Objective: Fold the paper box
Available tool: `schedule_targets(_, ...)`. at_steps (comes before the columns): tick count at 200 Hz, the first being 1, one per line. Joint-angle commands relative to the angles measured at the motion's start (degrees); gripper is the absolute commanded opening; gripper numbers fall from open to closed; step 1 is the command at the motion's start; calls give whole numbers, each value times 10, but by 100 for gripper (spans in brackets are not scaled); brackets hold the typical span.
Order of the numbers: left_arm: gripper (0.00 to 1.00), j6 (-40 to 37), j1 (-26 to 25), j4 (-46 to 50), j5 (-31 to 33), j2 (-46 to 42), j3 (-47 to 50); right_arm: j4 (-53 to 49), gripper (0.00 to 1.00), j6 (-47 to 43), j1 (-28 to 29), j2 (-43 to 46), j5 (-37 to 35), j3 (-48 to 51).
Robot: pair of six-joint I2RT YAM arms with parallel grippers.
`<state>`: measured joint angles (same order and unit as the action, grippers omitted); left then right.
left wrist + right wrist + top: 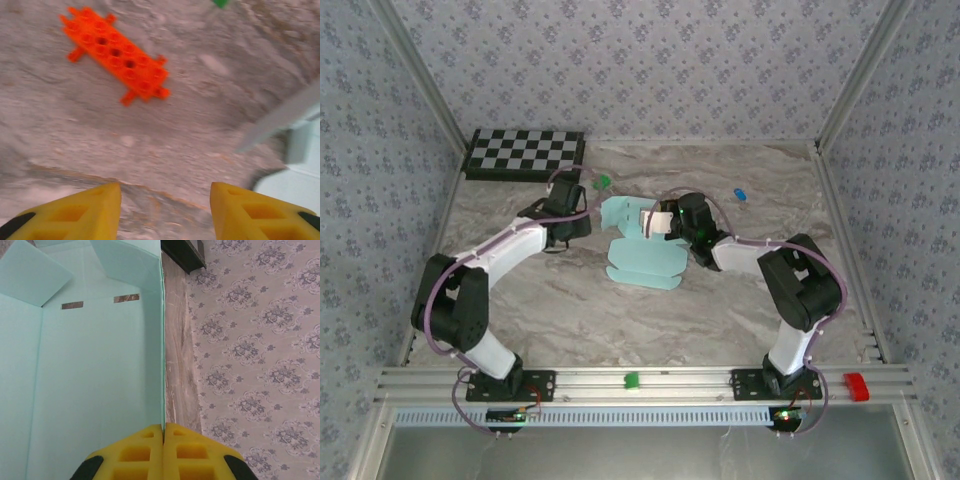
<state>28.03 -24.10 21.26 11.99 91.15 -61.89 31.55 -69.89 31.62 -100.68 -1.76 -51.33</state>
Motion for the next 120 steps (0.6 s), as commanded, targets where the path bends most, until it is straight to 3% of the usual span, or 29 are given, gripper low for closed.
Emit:
schedule_targets(1,50,-40,19,21,36,21,-37,-53,0,8,-2,15,25,-13)
schedule_targets(31,51,-66,42,10,-17,69,-70,-69,0,10,-2,19,30,-15)
schedule_targets(120,51,-162,42,29,-175,190,-192,-87,0,15,1,16,22,-26)
